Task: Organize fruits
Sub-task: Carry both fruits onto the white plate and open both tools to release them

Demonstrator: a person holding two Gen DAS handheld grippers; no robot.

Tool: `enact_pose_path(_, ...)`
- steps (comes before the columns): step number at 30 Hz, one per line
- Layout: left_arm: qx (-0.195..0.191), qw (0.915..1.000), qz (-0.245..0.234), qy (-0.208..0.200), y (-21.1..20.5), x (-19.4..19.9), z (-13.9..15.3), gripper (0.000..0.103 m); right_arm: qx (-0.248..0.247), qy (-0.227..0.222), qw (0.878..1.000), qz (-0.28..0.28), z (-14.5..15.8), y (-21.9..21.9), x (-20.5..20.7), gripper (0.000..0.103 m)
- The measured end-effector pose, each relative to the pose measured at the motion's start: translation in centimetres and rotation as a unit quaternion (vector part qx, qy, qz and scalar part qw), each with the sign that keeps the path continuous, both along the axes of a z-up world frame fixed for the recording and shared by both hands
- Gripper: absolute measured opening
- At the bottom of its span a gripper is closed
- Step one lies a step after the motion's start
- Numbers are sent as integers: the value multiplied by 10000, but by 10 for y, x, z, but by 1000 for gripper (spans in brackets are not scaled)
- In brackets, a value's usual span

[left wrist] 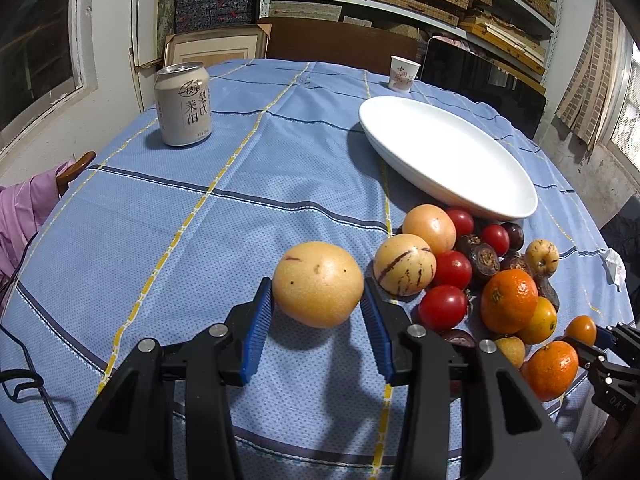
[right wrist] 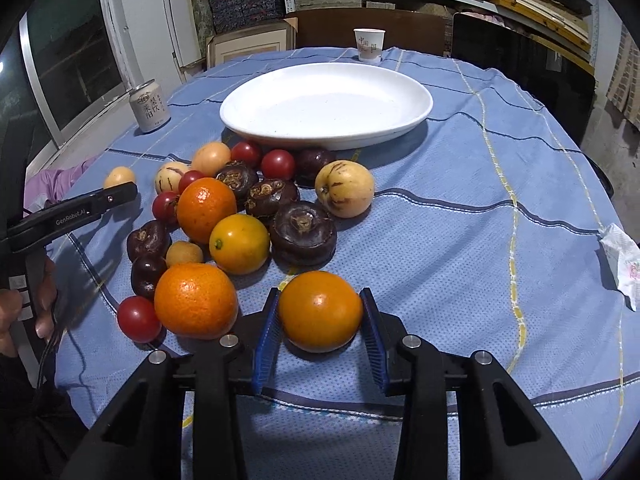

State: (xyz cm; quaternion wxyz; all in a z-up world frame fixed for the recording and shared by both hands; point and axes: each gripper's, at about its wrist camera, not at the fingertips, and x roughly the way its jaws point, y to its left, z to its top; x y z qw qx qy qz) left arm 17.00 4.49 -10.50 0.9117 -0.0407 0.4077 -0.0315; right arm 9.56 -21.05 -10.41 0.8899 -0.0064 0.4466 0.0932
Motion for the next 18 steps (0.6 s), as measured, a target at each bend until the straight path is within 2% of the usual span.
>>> enact_pose_path(5,171,9997,-187,-38,-6,-3,11,43,-12,-175,9998,-75,20,-9,6,39)
enact_pose_path(8,26,9993,-359,43,-7,4,29,43,-3,-415,9991,-129,42,-20,17,39)
enact_pose_path(11,96,9988,-459,-155,-15,19,51,43,71,-537,9983,-191,59,-30,38,39)
enact_pose_path(15,214,9963,-786,-283,-42,60,79,43,96,-732,9972,-139,81,-35,82,39)
enact_pose_path(18,318,9942,-1006,-198,-67,104,86,43,5,-765,9970,-119,87,-37,126,40)
